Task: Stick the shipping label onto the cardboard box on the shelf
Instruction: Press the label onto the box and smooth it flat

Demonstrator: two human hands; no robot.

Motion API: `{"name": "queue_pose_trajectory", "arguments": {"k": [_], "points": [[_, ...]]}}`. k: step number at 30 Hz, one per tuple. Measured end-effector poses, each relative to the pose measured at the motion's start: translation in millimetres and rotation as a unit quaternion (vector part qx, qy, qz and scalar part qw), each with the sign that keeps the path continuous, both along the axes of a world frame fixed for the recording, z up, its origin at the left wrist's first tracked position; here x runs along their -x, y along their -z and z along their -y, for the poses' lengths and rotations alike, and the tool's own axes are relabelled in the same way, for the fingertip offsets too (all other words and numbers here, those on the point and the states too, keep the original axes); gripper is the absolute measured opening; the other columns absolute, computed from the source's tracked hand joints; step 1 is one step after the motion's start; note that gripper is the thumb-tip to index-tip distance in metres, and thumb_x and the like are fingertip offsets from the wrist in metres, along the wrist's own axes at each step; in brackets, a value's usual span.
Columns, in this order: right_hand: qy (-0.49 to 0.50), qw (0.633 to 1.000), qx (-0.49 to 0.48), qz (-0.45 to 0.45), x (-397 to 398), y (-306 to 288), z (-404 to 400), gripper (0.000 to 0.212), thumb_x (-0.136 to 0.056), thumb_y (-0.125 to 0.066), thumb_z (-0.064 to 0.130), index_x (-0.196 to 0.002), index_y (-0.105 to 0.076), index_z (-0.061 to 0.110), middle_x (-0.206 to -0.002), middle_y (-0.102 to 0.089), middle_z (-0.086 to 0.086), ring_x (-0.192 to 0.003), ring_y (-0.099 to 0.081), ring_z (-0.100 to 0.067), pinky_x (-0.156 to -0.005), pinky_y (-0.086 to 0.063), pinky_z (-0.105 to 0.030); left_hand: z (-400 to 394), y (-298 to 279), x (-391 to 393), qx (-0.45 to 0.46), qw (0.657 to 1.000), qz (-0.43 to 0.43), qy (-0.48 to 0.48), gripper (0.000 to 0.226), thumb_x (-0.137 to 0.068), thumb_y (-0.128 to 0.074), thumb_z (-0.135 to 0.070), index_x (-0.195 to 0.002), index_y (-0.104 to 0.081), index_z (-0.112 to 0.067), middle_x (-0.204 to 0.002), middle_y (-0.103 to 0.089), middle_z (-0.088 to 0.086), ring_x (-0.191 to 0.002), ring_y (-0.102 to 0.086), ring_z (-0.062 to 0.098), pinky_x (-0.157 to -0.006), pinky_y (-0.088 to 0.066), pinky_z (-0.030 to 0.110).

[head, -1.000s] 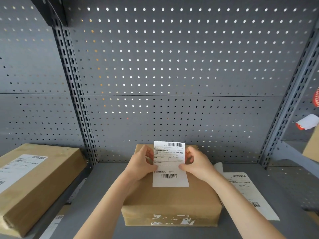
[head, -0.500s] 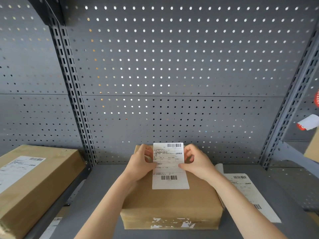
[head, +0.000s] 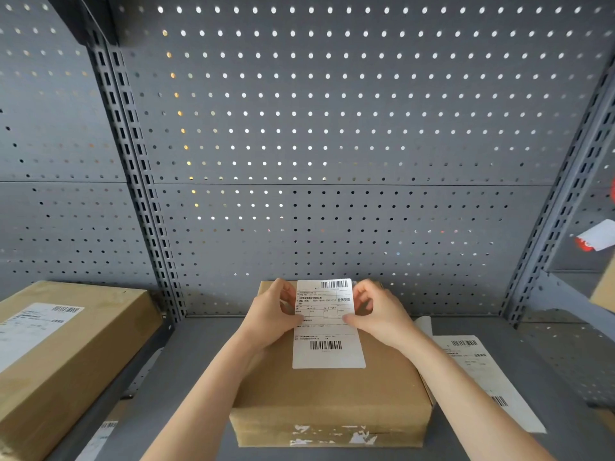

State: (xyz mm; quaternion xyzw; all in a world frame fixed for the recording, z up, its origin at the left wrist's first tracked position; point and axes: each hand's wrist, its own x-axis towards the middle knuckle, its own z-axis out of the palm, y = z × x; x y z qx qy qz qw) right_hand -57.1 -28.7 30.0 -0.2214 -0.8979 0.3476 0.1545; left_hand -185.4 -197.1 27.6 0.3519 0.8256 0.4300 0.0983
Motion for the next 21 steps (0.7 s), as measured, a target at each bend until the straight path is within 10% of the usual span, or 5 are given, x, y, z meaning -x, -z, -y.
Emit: {"name": "queue_pose_trajectory", "arguments": {"k": [21], "points": [[0.013, 0.999, 0.006, -0.033, 9.9, -1.0, -8.6, 0.027, -0.078, -0.071, 0.027, -0.097, -0.052, 0.026, -0.085, -0.06, 0.015, -0.09, -0.048, -0.01, -0.095, -0.04, -0.043, -8.4, 2.7, 11.4, -0.018, 1.0, -0.003, -0.024, 0.023, -0.083, -0.066, -0.014, -0.095, -0.049, -0.024, -0.1, -0.061, 0.0, -0.074, -0.054, 0.007, -0.062, -0.039, 0.012]]}}
